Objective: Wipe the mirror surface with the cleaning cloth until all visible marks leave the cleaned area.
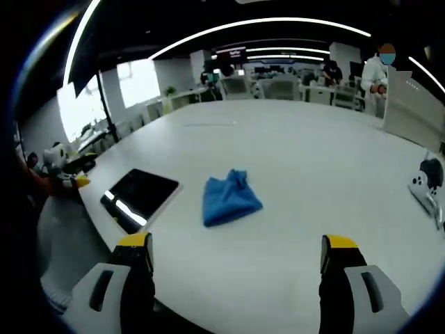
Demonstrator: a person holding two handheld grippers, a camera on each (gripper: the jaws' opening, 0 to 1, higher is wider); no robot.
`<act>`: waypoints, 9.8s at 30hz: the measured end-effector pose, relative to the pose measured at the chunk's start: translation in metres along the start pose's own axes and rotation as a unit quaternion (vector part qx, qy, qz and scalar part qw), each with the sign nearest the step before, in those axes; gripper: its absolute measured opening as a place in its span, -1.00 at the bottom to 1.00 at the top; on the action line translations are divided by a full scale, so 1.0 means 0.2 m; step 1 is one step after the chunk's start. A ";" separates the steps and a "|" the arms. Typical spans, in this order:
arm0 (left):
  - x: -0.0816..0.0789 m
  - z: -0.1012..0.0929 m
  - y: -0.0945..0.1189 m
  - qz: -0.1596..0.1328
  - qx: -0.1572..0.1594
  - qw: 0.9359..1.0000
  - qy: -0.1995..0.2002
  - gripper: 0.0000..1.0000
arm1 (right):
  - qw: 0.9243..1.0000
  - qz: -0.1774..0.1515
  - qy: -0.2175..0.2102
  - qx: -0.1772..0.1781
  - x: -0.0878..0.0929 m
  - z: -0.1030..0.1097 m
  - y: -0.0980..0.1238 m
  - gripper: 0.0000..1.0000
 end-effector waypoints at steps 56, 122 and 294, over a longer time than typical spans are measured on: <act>0.09 -0.07 -0.03 0.079 0.042 0.996 -0.007 0.99 | 0.977 0.186 -0.103 -0.021 0.00 0.60 -0.85 -1.00; 0.14 -0.08 -0.03 0.105 0.045 0.993 -0.020 0.99 | 0.958 0.257 0.015 -0.124 -0.04 1.44 -1.24 -1.00; 0.13 -0.12 -0.03 0.108 0.075 0.991 -0.009 0.99 | 0.941 0.310 0.055 -0.125 0.22 1.64 -0.96 -1.00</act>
Point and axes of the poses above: the point that each gripper's makers call its tool centre point, and the gripper's own axes: y roughly backward along the fingers, z roughly to its left, x roughly out of its underside, the point moved 4 cm from there along y, roughly backward along the fingers, and after that the axes turned 14 degrees about -y, right-handed, at the moved point
